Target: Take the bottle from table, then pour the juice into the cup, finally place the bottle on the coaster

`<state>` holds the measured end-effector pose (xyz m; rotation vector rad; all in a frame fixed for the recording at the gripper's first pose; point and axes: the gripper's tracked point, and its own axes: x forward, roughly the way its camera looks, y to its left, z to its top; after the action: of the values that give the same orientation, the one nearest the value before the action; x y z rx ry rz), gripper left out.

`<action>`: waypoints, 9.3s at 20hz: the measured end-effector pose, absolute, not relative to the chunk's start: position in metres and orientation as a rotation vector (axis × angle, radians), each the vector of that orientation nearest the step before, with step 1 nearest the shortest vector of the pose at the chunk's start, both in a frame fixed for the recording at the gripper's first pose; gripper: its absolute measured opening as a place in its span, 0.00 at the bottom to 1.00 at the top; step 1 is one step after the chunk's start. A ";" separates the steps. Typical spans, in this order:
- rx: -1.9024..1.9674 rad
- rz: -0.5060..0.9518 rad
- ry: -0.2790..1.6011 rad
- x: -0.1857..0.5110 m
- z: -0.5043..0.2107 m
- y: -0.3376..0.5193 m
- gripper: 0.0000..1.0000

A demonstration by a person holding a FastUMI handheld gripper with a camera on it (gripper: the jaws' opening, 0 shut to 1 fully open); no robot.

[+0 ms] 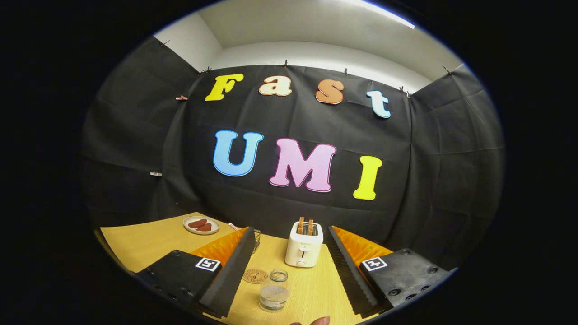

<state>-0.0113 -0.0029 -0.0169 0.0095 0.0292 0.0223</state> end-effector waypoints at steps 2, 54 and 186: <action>0.012 0.023 0.029 -0.014 -0.018 -0.003 0.97; -0.232 0.052 0.184 0.049 -0.187 0.022 0.69; -1.968 0.374 -0.071 0.117 -0.179 0.139 0.68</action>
<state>0.1173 0.1387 -0.1787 -1.9678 -0.0709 0.3740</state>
